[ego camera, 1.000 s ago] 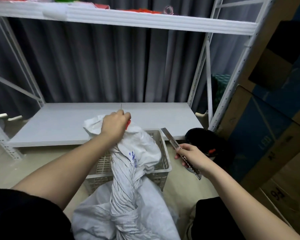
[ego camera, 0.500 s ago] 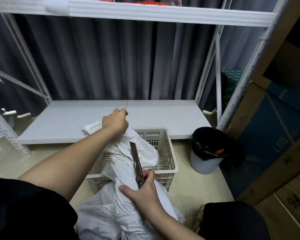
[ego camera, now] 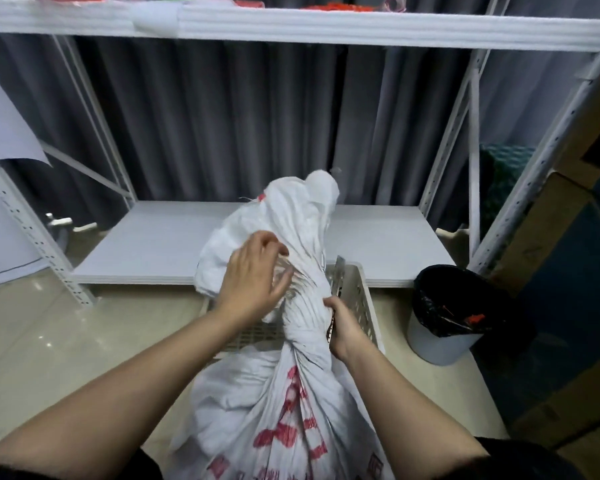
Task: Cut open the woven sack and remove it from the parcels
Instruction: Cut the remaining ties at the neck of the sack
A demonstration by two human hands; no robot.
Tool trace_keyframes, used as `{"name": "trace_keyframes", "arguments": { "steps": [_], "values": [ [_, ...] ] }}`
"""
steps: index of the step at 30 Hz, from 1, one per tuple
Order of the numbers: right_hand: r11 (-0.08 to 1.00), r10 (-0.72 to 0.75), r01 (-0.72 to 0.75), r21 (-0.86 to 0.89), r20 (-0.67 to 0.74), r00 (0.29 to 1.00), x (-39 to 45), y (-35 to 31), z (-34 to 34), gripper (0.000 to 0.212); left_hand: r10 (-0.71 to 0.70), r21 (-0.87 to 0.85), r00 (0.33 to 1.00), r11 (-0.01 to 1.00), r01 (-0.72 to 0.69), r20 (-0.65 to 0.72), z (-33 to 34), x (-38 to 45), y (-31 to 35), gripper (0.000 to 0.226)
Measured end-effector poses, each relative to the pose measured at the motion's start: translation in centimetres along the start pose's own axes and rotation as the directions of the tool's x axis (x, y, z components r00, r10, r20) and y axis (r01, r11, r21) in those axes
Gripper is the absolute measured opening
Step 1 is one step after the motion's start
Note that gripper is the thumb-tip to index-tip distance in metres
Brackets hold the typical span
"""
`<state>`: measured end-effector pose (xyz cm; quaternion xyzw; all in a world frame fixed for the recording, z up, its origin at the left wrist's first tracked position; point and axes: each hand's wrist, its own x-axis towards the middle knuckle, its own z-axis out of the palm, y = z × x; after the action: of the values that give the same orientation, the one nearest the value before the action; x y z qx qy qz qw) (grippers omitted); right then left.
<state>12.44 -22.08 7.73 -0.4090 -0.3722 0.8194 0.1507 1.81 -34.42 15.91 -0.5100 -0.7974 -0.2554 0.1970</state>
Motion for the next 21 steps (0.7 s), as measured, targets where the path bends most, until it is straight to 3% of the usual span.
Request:
{"name": "trace_keyframes", "arguments": {
  "steps": [2, 4, 6, 8, 10, 12, 15, 21],
  "values": [
    [0.997, 0.077, -0.077, 0.001, 0.015, 0.997, 1.4, 0.5, -0.8, 0.026, -0.14, -0.042, 0.949, 0.987, 0.158, 0.282, 1.6, -3.0, 0.1, 0.049],
    [0.986, 0.158, -0.156, -0.054, 0.026, 0.987, 2.6, 1.6, -1.4, 0.032, -0.243, -0.118, 0.752, 0.913, 0.391, 0.613, 3.5, -6.1, -0.4, 0.07],
    [0.964, 0.207, -0.206, -0.166, -0.01, 0.978, 3.5, 2.6, -1.7, 0.036, -0.191, -0.203, 0.615, 0.834, 0.512, 0.765, 5.4, -8.4, -0.6, 0.102],
    [0.937, 0.22, -0.234, -0.258, -0.082, 0.972, 4.3, 3.3, -2.2, 0.038, -0.183, -0.275, 0.595, 0.756, 0.594, 0.782, 6.9, -9.0, 0.0, 0.114],
    [0.923, 0.18, -0.223, -0.312, -0.16, 0.971, 4.9, 3.5, -3.2, 0.037, -0.231, -0.26, 0.564, 0.709, 0.656, 0.793, 8.2, -8.6, 0.9, 0.106],
    [0.902, 0.085, -0.183, -0.391, -0.255, 0.963, 4.7, 2.6, -4.4, 0.026, -0.238, -0.18, 0.533, 0.767, 0.616, 0.812, 9.4, -8.0, 1.8, 0.085],
    [0.874, -0.04, -0.115, -0.473, -0.304, 0.952, 5.4, 0.9, -6.9, 0.031, -0.264, -0.16, 0.58, 0.801, 0.577, 0.77, 10.7, -7.2, 2.5, 0.065],
    [0.966, -0.11, 0.03, -0.256, -0.305, 0.946, 4.9, -1.1, -13.6, 0.022, -0.345, -0.1, 0.604, 0.808, 0.581, 0.719, 14.5, -5.3, 1.8, 0.058]
  ]
}}
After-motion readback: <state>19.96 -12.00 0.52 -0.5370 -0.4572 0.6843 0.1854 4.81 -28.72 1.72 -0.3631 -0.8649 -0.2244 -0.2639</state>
